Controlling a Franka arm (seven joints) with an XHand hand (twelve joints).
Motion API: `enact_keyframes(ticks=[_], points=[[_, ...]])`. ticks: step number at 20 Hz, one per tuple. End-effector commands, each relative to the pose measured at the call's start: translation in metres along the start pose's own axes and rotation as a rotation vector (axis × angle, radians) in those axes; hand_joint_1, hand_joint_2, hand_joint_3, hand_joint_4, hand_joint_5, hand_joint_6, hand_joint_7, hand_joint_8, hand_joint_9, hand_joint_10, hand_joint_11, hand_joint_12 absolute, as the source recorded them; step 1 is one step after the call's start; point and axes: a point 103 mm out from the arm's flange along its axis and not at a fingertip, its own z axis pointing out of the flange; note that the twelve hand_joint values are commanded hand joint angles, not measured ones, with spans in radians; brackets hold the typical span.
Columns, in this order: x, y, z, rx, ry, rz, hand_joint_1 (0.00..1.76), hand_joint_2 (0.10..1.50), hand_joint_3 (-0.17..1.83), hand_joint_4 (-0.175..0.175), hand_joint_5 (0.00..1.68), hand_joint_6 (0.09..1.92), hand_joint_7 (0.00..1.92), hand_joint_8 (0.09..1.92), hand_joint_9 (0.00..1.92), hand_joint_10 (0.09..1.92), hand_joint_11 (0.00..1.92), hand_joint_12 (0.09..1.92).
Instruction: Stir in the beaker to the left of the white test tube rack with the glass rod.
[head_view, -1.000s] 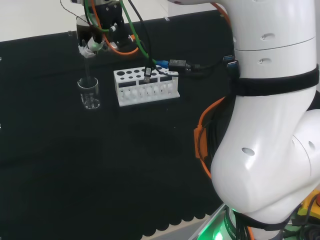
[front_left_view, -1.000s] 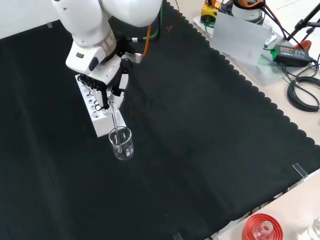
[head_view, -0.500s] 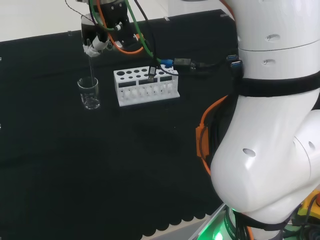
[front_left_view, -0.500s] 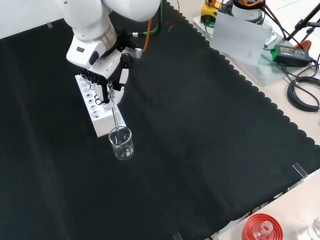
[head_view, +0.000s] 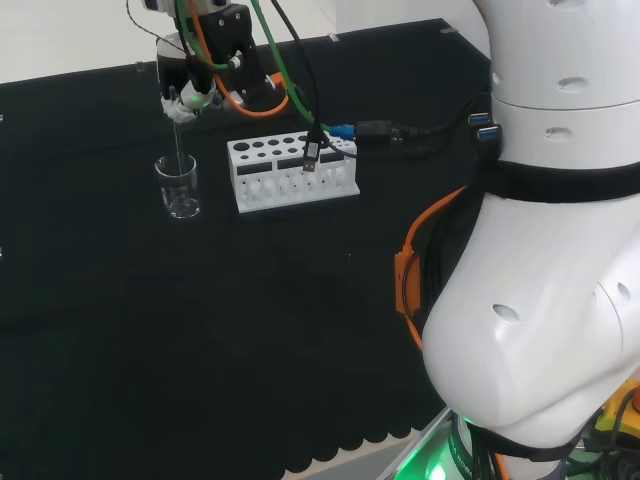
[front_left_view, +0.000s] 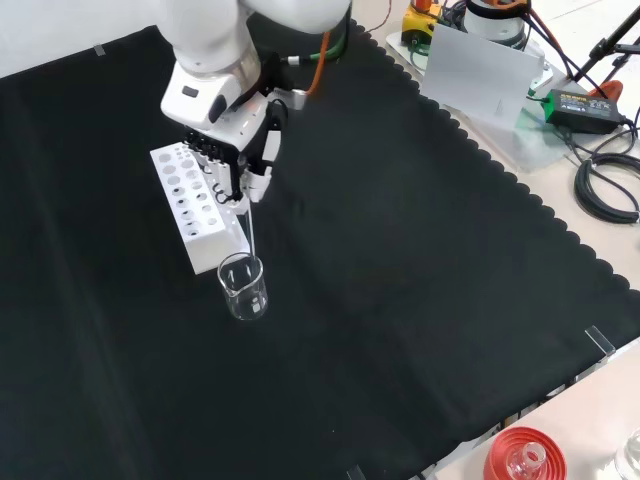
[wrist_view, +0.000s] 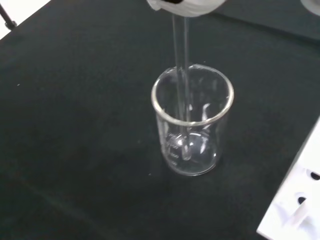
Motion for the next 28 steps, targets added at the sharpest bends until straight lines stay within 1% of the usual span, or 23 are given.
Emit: enact_keyframes(ticks=[1, 6, 16, 23, 25, 28], points=[[0.02, 0.012, -0.001, -0.008, -0.007, -0.028, 1.23, 1.04, -0.17, -0.175, 1.39, 0.32, 1.73, 0.4, 1.84, 0.38, 1.66, 0.75], [0.017, 0.022, -0.002, -0.003, -0.002, -0.034, 1.23, 1.04, -0.17, -0.175, 1.39, 0.32, 1.74, 0.4, 1.84, 0.38, 1.66, 0.75], [-0.007, 0.039, -0.004, -0.006, 0.006, -0.03, 1.23, 1.04, -0.17, -0.175, 1.39, 0.32, 1.74, 0.39, 1.84, 0.38, 1.66, 0.75], [-0.027, 0.034, -0.003, 0.003, 0.002, -0.01, 1.23, 1.04, -0.17, -0.175, 1.39, 0.32, 1.73, 0.39, 1.84, 0.38, 1.66, 0.75], [-0.028, 0.03, -0.003, 0.008, -0.016, -0.012, 1.23, 1.04, -0.17, -0.175, 1.39, 0.32, 1.73, 0.39, 1.84, 0.38, 1.66, 0.75], [-0.028, 0.023, -0.003, 0.005, -0.014, -0.009, 1.23, 1.04, -0.17, -0.175, 1.39, 0.32, 1.73, 0.39, 1.84, 0.38, 1.66, 0.75]])
